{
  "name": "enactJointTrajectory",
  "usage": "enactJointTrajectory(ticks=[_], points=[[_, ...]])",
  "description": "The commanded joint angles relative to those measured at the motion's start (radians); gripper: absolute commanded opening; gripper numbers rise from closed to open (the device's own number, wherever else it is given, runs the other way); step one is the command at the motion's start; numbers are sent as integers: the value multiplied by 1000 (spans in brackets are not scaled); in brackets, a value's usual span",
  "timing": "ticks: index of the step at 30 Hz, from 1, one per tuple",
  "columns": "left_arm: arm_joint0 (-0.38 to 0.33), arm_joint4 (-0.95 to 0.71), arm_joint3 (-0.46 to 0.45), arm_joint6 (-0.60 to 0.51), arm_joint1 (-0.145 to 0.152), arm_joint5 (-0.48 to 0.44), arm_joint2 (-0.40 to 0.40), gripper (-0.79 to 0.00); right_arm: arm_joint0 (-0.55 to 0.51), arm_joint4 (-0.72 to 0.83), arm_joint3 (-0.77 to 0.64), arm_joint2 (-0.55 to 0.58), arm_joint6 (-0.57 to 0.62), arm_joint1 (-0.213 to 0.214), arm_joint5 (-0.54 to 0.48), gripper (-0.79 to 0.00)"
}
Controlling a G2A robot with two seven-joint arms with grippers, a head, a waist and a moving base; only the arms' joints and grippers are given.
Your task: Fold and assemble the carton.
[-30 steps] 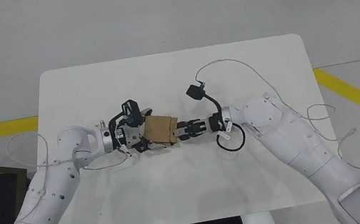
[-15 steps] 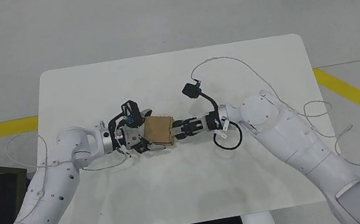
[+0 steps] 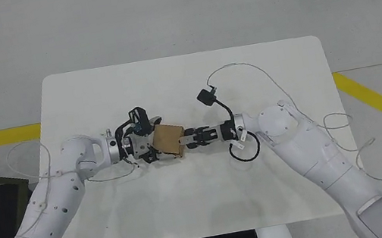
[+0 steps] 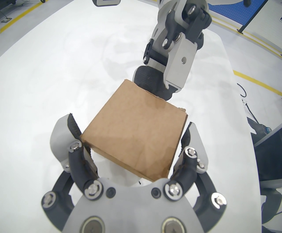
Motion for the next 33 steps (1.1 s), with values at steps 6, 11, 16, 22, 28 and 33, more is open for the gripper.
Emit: enactJointTrajectory(ticks=[6,11,16,22,28,33], points=[[16,-167,-7,-67,13,0,-37,0,-65,-12,-66,72,-30,25,-63,-449],[42,-285,-51,-155,44,0,-109,0,-119,-73,-108,139,-93,47,-146,-126],[61,-384,-74,-243,68,32,-189,0,-168,-185,-143,216,-207,68,-258,0],[61,-481,-80,-351,88,97,-256,0,-201,-404,-177,330,-373,92,-389,0],[42,-551,-67,-415,99,155,-302,0,-241,-687,-252,460,-551,117,-423,0],[20,-538,-51,-425,103,161,-325,0,-272,-870,-299,543,-662,131,-368,0]])
